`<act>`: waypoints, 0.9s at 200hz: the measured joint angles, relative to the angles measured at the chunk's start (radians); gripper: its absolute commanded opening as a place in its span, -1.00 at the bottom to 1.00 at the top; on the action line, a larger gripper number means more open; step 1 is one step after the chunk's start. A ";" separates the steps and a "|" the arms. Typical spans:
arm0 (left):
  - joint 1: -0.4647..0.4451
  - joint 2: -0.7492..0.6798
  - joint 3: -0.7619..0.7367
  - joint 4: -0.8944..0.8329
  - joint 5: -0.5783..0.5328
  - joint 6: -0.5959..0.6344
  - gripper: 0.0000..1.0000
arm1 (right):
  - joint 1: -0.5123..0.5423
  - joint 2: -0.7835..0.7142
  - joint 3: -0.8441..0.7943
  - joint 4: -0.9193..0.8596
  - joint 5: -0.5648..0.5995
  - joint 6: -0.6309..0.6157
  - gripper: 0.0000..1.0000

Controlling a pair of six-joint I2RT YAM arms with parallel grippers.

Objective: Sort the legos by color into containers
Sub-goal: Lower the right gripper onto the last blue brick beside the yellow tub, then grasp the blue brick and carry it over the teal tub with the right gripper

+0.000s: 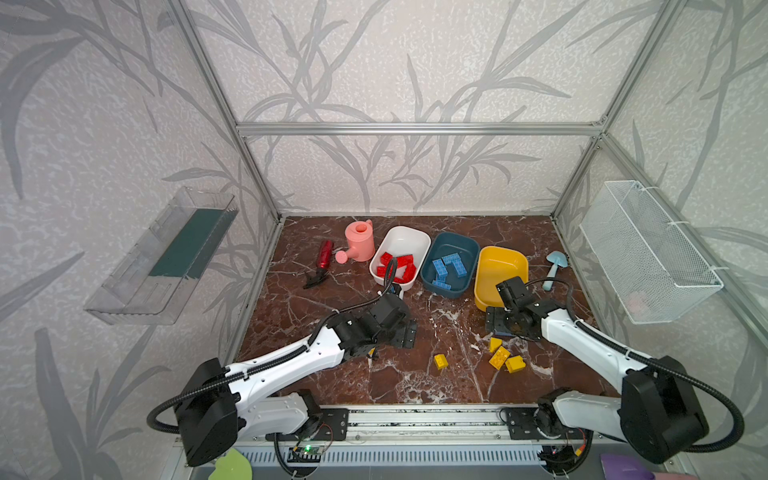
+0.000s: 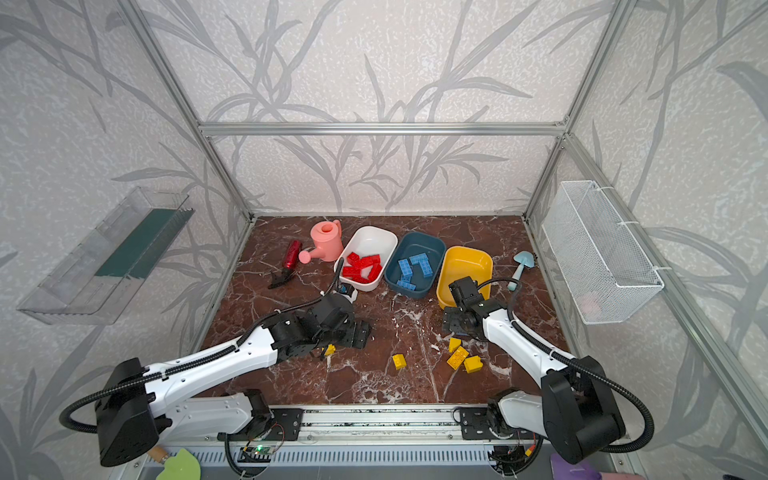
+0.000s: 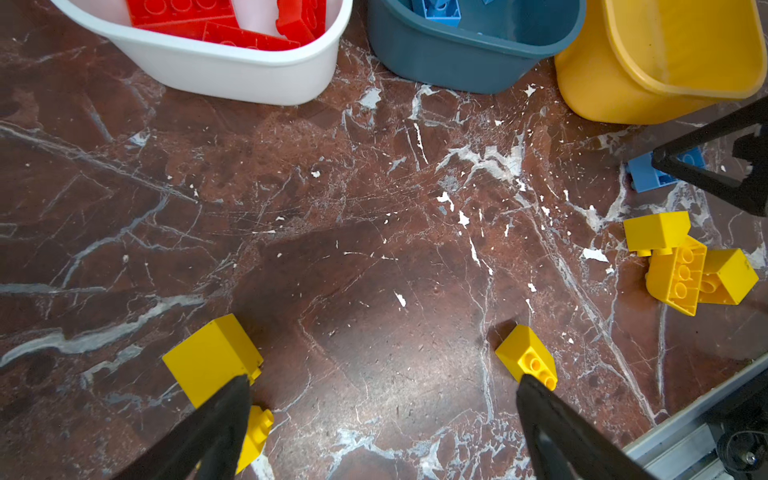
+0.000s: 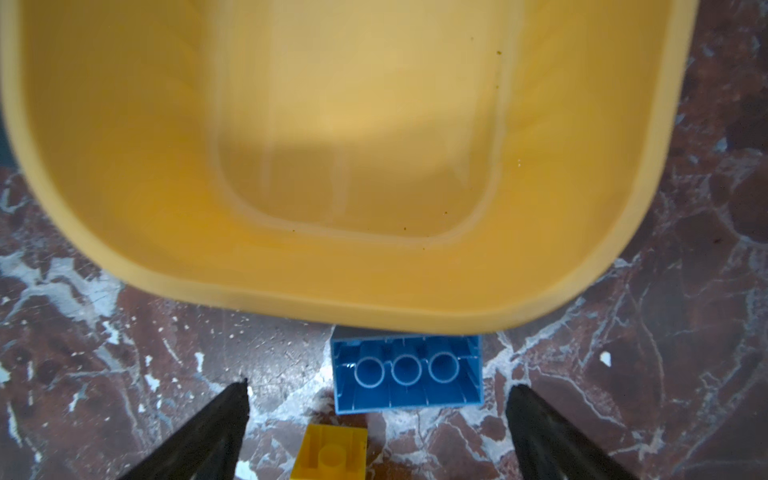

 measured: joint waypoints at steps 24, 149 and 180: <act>0.000 0.000 0.000 0.000 -0.014 0.000 0.98 | -0.021 0.037 -0.003 0.025 0.000 0.002 0.94; 0.000 0.059 0.011 -0.012 -0.076 -0.019 0.98 | -0.067 0.214 0.042 0.058 -0.072 0.000 0.25; 0.000 0.057 0.026 -0.023 -0.089 -0.019 0.98 | -0.066 0.203 0.044 0.045 -0.081 0.002 0.14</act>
